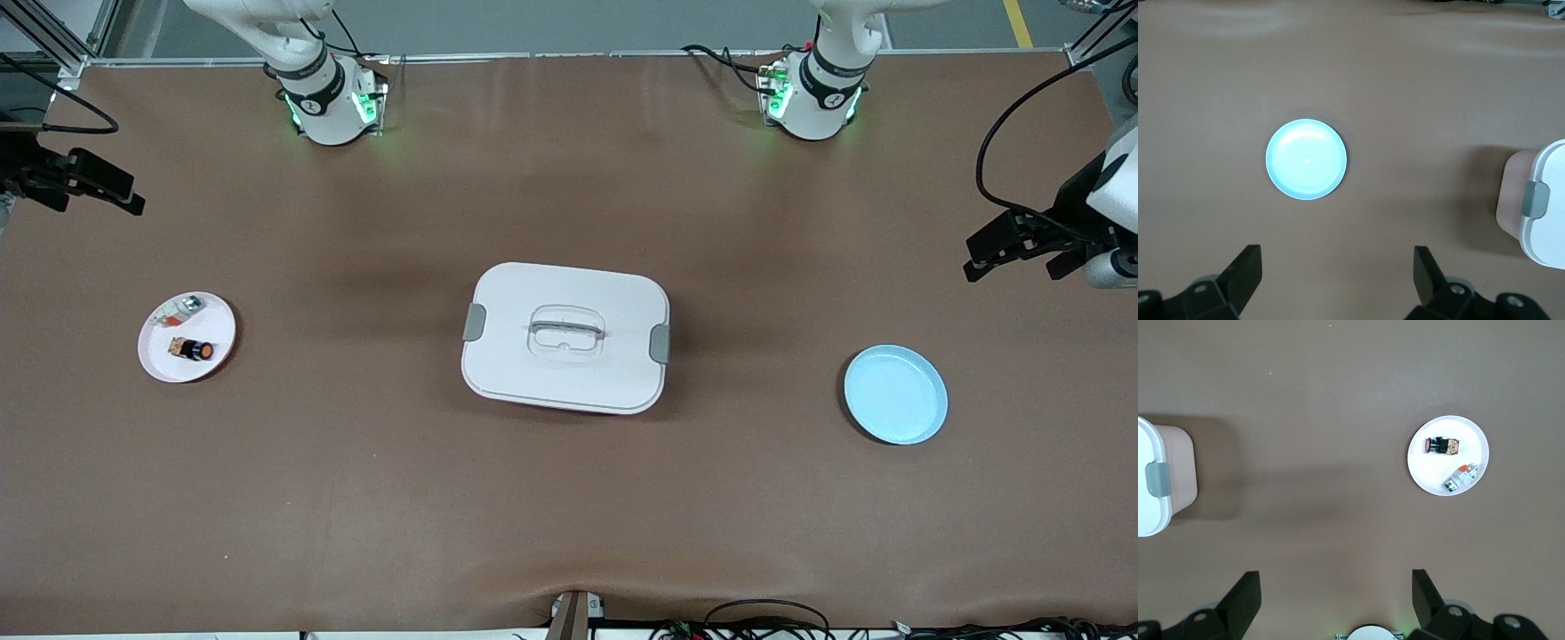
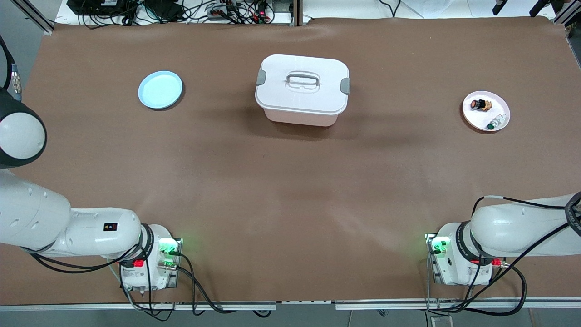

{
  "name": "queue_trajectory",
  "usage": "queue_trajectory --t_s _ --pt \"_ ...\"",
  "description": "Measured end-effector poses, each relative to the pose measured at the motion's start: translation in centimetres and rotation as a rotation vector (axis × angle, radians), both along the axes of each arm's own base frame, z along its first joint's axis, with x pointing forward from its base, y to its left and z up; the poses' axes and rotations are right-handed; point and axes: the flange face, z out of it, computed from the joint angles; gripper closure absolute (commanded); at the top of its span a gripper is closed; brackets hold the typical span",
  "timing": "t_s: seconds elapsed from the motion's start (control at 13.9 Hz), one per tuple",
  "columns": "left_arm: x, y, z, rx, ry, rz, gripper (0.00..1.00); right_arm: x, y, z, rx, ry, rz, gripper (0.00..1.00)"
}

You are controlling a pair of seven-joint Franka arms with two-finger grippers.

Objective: Transfer orange switch to right arm and place

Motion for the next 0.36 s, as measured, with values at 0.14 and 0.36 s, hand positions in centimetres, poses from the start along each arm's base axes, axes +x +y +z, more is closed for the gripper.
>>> queue_trajectory --t_s 0.14,0.36 --pt "0.0 0.0 0.0 0.0 0.0 0.0 0.0 0.0 -0.01 -0.01 0.0 0.0 -0.001 0.0" --pt "0.0 0.0 0.0 0.0 0.0 0.0 0.0 0.1 -0.09 0.01 0.0 -0.008 -0.003 0.0"
